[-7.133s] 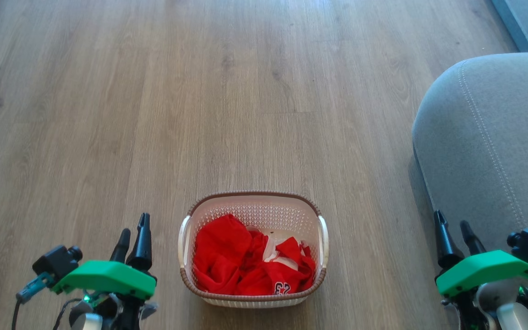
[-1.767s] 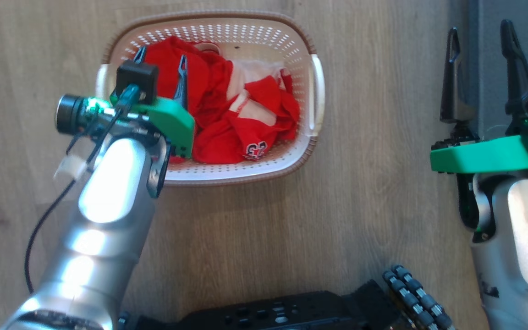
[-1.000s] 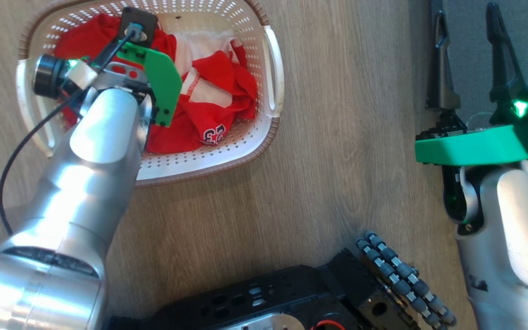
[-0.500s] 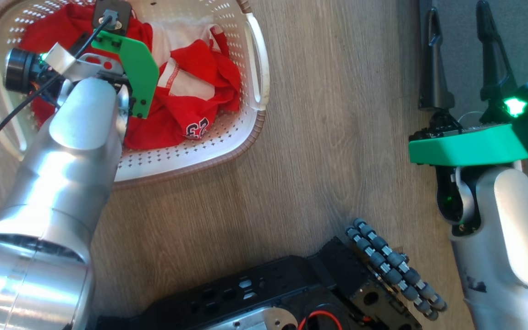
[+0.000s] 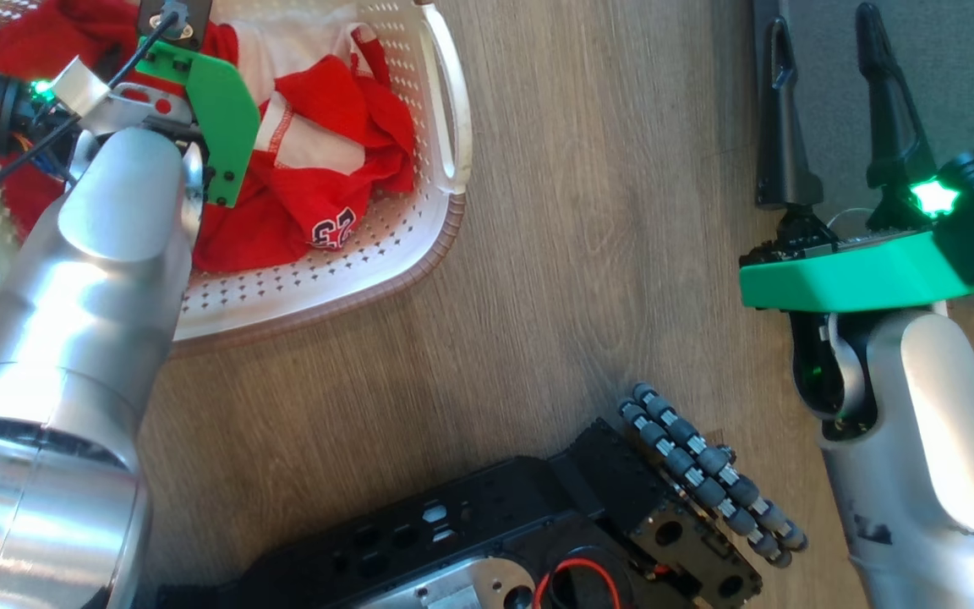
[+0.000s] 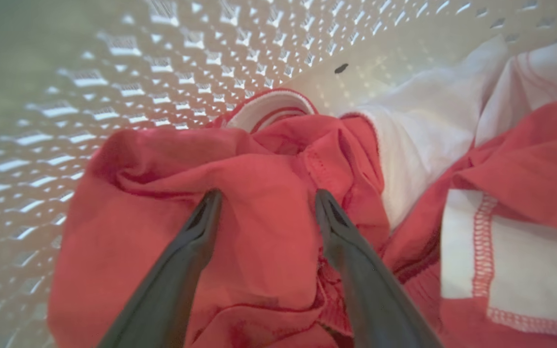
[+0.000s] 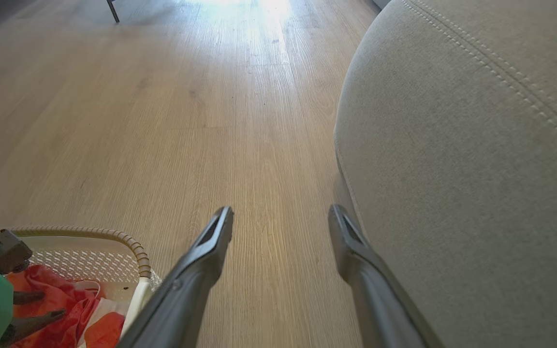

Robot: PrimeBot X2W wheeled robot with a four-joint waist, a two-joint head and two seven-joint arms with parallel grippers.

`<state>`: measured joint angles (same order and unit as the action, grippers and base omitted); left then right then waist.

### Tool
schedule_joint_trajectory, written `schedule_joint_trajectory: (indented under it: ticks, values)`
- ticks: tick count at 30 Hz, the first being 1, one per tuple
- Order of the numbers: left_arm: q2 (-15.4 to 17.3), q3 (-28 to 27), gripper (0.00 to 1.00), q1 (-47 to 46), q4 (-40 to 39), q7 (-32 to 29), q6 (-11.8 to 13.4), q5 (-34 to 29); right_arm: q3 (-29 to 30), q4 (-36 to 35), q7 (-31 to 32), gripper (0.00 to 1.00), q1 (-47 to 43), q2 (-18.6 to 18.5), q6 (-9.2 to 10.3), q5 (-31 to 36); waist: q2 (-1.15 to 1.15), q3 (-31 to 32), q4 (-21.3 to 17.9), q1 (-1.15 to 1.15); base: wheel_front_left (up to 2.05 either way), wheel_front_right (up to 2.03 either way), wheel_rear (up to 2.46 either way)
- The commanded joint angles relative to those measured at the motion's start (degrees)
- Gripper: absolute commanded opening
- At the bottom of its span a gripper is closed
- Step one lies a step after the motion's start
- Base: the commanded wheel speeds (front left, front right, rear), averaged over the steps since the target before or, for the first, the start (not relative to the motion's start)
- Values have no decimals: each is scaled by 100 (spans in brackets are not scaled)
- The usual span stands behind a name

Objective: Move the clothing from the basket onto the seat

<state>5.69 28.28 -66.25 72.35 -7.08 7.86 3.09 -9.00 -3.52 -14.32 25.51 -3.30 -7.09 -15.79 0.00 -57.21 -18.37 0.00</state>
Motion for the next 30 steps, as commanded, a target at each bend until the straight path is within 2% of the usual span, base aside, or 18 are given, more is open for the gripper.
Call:
schedule_joint_trajectory:
  ticks: [1,24,25,28,30]
  values:
    - [167,-9,100,-39,-47,-30,66,-40,-97,-179,-68,100,-223,42,-40,-51,0,-39,-35,0,0,0,0]
    - [292,395,100,-141,71,-105,137,-141,-121,-234,-68,100,-280,42,-40,-178,0,-220,-144,0,0,0,0]
    - [296,417,98,-144,75,-115,133,-149,-116,-235,-68,100,-283,42,-40,-180,0,-227,-147,0,0,0,0]
    - [310,454,87,-160,83,-121,132,-142,-94,-239,-68,100,-291,42,-40,-187,0,-252,-152,0,0,0,0]
    - [317,471,73,-172,87,-119,128,-129,-80,-240,-68,100,-294,42,-40,-189,0,-268,-150,0,0,0,0]
